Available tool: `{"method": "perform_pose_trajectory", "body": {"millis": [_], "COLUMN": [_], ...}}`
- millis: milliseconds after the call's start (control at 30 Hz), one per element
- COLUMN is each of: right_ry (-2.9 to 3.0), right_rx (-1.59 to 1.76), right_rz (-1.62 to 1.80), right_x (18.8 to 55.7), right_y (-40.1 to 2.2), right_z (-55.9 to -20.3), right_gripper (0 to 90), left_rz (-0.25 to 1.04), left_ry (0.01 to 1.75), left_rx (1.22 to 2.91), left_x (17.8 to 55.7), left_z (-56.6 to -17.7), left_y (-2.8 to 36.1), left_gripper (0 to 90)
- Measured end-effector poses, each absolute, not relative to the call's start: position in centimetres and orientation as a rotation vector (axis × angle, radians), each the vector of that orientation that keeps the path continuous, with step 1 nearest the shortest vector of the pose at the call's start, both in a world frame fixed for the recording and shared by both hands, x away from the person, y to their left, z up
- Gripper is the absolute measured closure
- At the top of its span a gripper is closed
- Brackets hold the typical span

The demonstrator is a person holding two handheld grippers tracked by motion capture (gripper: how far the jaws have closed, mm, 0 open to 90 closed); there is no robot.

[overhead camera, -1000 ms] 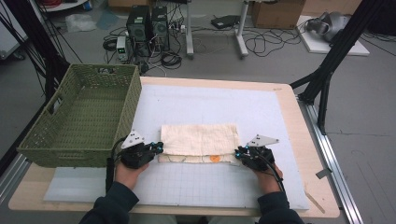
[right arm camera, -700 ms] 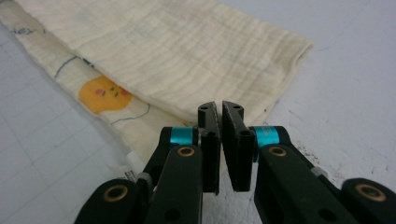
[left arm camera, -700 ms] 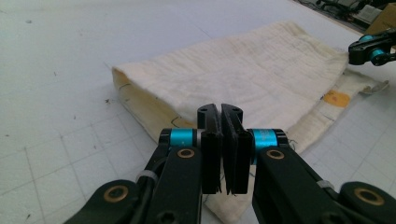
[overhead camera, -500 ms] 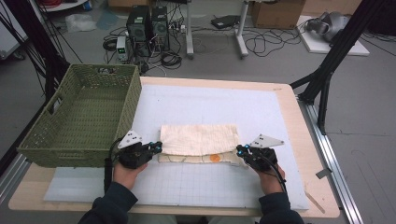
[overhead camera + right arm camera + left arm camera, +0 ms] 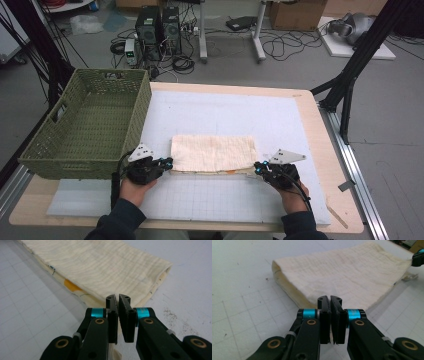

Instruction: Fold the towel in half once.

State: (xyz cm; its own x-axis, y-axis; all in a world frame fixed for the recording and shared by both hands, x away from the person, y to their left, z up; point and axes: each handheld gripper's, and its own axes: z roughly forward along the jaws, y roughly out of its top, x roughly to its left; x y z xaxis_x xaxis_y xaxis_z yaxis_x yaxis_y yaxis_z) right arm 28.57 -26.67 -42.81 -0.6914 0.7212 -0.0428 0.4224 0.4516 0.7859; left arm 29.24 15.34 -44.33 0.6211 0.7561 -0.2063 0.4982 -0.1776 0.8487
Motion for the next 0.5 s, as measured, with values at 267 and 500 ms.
{"method": "perform_pose_trajectory", "body": {"millis": [267,500], "right_ry": [2.398,2.243], "right_rx": [0.985,1.077], "right_rz": [1.034,1.197], "right_x": [28.4,28.1], "right_y": [-26.3,-27.9], "right_z": [-43.5,-41.8], "right_gripper": [84.2,62.9], "left_rz": [0.348,0.43], "left_ry": [1.042,0.999], "left_rx": [1.905,1.859], "left_x": [29.5,29.6], "left_z": [-45.0,-43.7], "left_y": [15.0,15.1], "left_gripper": [81.0,66.9]}}
